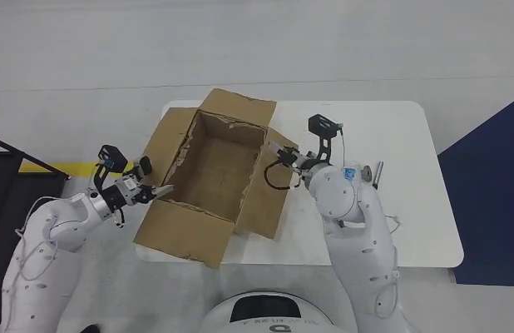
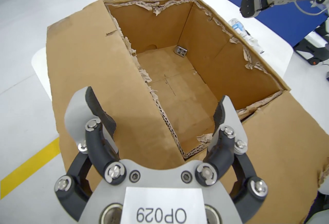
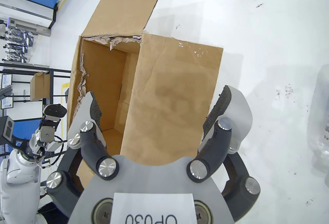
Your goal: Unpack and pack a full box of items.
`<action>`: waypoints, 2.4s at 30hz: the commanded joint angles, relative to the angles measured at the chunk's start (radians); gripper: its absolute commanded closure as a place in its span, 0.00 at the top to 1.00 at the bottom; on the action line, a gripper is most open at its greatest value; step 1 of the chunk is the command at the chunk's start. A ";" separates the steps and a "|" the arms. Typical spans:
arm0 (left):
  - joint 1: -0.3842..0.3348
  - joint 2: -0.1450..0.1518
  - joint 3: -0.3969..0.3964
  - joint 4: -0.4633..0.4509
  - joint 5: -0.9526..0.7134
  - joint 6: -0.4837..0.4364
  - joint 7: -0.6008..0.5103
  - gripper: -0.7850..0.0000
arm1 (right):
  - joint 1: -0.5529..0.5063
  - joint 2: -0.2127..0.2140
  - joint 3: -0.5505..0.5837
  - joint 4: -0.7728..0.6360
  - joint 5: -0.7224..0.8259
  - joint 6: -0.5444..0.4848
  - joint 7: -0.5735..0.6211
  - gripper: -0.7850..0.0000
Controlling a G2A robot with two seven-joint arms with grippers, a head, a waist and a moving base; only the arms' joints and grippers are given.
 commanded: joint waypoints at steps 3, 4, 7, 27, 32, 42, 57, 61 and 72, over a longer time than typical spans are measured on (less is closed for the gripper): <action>-0.020 0.006 0.025 0.019 -0.114 -0.036 -0.070 1.00 | -0.074 0.007 0.032 -0.065 0.041 -0.031 -0.043 1.00; -0.024 0.008 0.030 0.021 -0.133 -0.040 -0.087 1.00 | -0.089 0.009 0.038 -0.078 0.050 -0.039 -0.052 1.00; -0.033 0.012 0.051 0.025 -0.184 -0.052 -0.135 1.00 | -0.130 0.013 0.053 -0.115 0.072 -0.057 -0.081 1.00; -0.060 0.038 0.104 0.051 -0.332 -0.095 -0.240 1.00 | -0.190 0.029 0.026 -0.167 0.141 -0.137 -0.078 1.00; -0.060 0.038 0.104 0.051 -0.332 -0.095 -0.240 1.00 | -0.238 0.036 0.137 -0.207 0.258 -0.149 -0.111 1.00; -0.060 0.038 0.104 0.051 -0.332 -0.095 -0.240 1.00 | -0.301 0.067 0.475 -0.191 0.279 -0.011 -0.090 1.00; -0.060 0.038 0.104 0.051 -0.332 -0.095 -0.240 1.00 | 0.018 0.099 0.407 0.235 0.038 0.194 -0.012 1.00; -0.060 0.038 0.104 0.051 -0.332 -0.095 -0.240 1.00 | 0.053 0.102 0.385 0.284 0.002 0.232 -0.017 0.99; -0.060 0.038 0.104 0.051 -0.332 -0.095 -0.240 1.00 | 0.077 0.106 0.331 0.319 -0.025 0.271 0.006 0.89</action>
